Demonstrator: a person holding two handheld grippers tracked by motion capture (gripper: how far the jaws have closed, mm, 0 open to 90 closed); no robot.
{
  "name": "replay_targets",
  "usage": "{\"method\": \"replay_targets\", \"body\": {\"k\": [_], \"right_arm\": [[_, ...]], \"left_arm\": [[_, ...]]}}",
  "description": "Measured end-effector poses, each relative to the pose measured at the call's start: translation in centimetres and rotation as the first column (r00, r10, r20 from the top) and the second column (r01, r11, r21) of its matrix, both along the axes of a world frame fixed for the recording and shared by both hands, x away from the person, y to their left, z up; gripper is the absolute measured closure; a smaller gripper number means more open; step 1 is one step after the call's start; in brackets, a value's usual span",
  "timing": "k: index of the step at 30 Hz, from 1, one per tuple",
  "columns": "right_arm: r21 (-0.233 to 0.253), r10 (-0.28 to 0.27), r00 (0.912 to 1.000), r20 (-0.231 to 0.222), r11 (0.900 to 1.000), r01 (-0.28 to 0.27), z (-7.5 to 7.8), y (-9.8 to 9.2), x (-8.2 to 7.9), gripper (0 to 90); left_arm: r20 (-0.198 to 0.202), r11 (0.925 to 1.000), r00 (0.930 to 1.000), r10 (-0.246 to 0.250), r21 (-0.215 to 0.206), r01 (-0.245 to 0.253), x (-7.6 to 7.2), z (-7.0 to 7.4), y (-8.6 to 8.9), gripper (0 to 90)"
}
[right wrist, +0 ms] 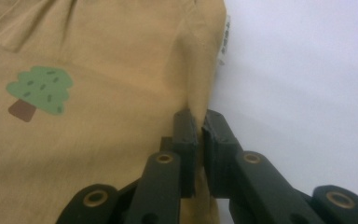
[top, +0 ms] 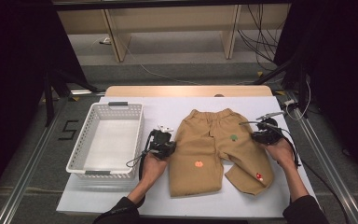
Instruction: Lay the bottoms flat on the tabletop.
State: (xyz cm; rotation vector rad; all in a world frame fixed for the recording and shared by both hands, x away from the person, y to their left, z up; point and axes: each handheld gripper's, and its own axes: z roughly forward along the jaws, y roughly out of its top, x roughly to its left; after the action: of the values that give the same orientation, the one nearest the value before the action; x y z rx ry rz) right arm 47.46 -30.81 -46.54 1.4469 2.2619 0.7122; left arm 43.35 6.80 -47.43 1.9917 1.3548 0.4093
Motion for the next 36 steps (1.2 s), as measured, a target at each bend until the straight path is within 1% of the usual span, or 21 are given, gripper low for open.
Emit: {"method": "replay_targets", "body": {"k": [1, 3, 5, 8, 9, 10, 11, 12, 13, 14, 16, 17, 18, 19, 20, 24, 26, 29, 30, 34, 36], "right_arm": [[0.0, 0.0, 1.0, 0.0, 1.0, 0.0, 0.0, 0.0, 0.0, 84.6], [0.002, -0.005, 0.9996, 0.029, 1.0, 0.004, 0.1, 0.1, 0.1, 84.3], [0.01, -0.004, 0.9995, 0.031, 1.0, 0.004, 0.2, 0.0, 0.1, 84.0], [0.027, -0.028, 0.9993, 0.023, 0.999, 0.028, 0.2, -0.3, 0.1, 76.5], [0.027, -0.028, 0.9993, 0.023, 0.999, 0.028, 0.2, -0.3, 0.1, 76.5], [0.035, -0.029, 0.9991, 0.032, 0.999, 0.028, 0.4, -0.4, 0.0, 73.7], [0.045, -0.032, 0.9987, 0.039, 0.999, 0.03, 0.7, -0.4, -0.2, 67.9], [0.065, -0.028, 0.9985, 0.047, 0.998, 0.025, 1.3, -0.3, -0.7, 59.7], [0.065, -0.028, 0.9985, 0.047, 0.998, 0.025, 1.3, -0.3, -0.7, 59.7], [0.068, -0.02, 0.9984, 0.053, 0.998, 0.017, 1.6, -0.2, -1.1, 55.6], [0.068, 0.0, 0.9976, 0.07, 0.998, -0.005, 2.3, 0.0, -2.3, 45.6], [0.068, 0.0, 0.9976, 0.07, 0.998, -0.005, 2.3, 0.0, -2.3, 45.6], [0.08, 0.005, 0.9954, 0.096, 0.997, -0.013, 2.6, 0.2, -3.3, 41.4], [0.08, 0.005, 0.9954, 0.096, 0.997, -0.013, 2.6, 0.2, -3.3, 41.4], [0.091, 0.006, 0.9926, 0.122, 0.996, -0.017, 3.0, 0.4, -4.2, 37.7], [0.092, 0.019, 0.9896, 0.143, 0.995, -0.032, 3.5, 1.0, -5.4, 35.3], [0.106, 0.041, 0.9852, 0.167, 0.993, -0.059, 3.8, 1.5, -6.5, 34.4], [0.105, 0.058, 0.9826, 0.176, 0.991, -0.078, 3.8, 1.9, -7.2, 34.0], [0.108, 0.074, 0.9807, 0.181, 0.99, -0.094, 3.8, 2.3, -7.8, 34.0], [0.103, 0.093, 0.9781, 0.186, 0.988, -0.114, 3.8, 3.0, -8.3, 34.0], [0.102, 0.102, 0.9771, 0.187, 0.987, -0.123, 3.8, 3.2, -8.5, 34.1]], "left_arm": [[0.0, 1.0, 1.0, 0.0, 0.0, 0.0, 0.0, 0.0, 0.0, 86.1], [0.005, 1.0, 1.0, 0.004, 0.001, -0.004, 0.2, 0.0, 0.0, 86.1], [0.003, 0.9999, 0.9999, 0.011, -0.002, -0.011, 0.3, -0.1, 0.0, 86.0], [0.004, 1.0, 1.0, 0.001, 0.001, -0.001, -0.1, -0.2, -0.2, 81.4], [0.004, 1.0, 1.0, 0.001, 0.001, -0.001, -0.1, -0.2, -0.2, 79.3], [-0.001, 1.0, 1.0, -0.006, 0.003, 0.006, -0.2, -0.1, -0.2, 79.3], [-0.005, 0.9998, 0.9998, -0.018, 0.001, 0.018, -0.4, 0.0, -0.2, 75.6], [-0.001, 0.9993, 0.9993, -0.036, -0.007, 0.036, -0.8, 0.4, -0.2, 66.1], [-0.001, 0.9993, 0.9993, -0.036, -0.007, 0.036, -0.8, 0.4, -0.2, 61.4], [-0.002, 0.9991, 0.9992, -0.04, -0.012, 0.04, -1.1, 0.6, -0.1, 61.4], [-0.012, 0.9979, 0.9984, -0.055, -0.034, 0.055, -1.7, 1.1, 0.0, 51.5], [-0.018, 0.9973, 0.998, -0.061, -0.043, 0.06, -2.1, 1.3, 0.0, 51.5], [-0.023, 0.9969, 0.9976, -0.066, -0.046, 0.065, -2.4, 1.5, 0.0, 45.8], [-0.032, 0.9961, 0.9964, -0.079, -0.042, 0.077, -2.8, 1.7, 0.0, 45.8], [-0.036, 0.9953, 0.9955, -0.088, -0.046, 0.086, -3.3, 1.8, -0.1, 42.2], [-0.055, 0.9901, 0.9901, -0.129, -0.061, 0.126, -4.9, 2.4, 0.1, 39.6], [-0.065, 0.9878, 0.9887, -0.135, -0.087, 0.129, -5.6, 2.5, 0.2, 37.2], [-0.079, 0.9865, 0.986, -0.147, -0.085, 0.14, -6.6, 2.5, 0.4, 35.3], [-0.084, 0.9858, 0.9852, -0.15, -0.089, 0.142, -7.0, 2.4, 0.6, 33.7], [-0.097, 0.9823, 0.9815, -0.165, -0.105, 0.155, -8.8, 2.1, 1.4, 30.8], [-0.122, 0.9794, 0.9745, -0.188, -0.098, 0.177, -10.1, 1.6, 1.7, 29.0]]}}
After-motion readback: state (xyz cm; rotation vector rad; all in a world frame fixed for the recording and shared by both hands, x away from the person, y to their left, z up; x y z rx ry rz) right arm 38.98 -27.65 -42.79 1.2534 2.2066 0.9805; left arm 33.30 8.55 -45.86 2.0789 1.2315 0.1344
